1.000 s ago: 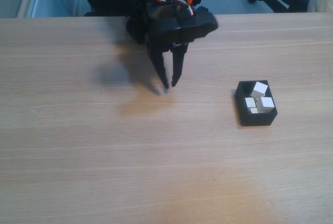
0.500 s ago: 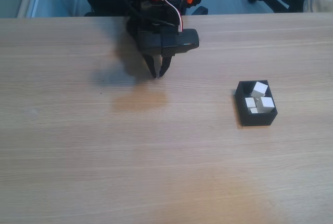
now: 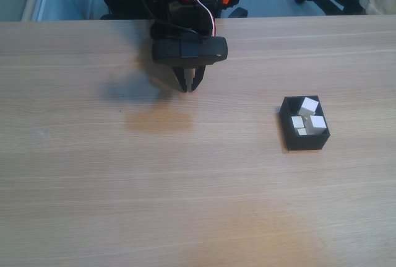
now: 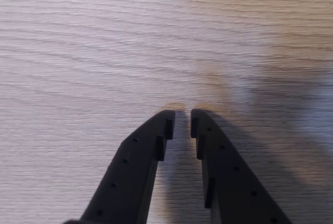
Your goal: Pick blocks and place them in the box.
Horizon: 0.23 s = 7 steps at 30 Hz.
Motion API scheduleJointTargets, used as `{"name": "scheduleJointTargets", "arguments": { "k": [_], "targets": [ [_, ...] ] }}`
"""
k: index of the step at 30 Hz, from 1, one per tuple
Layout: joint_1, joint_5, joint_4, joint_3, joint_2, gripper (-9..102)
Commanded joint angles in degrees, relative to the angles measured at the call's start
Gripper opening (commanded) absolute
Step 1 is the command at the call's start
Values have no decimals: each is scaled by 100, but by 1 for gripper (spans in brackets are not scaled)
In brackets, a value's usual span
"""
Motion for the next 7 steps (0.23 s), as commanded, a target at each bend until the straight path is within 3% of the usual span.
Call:
{"name": "scheduleJointTargets", "arguments": {
  "k": [1, 7],
  "targets": [
    [-44, 18, 387, 360, 158, 0],
    [-53, -70, 396, 360, 158, 0]
  ]
}}
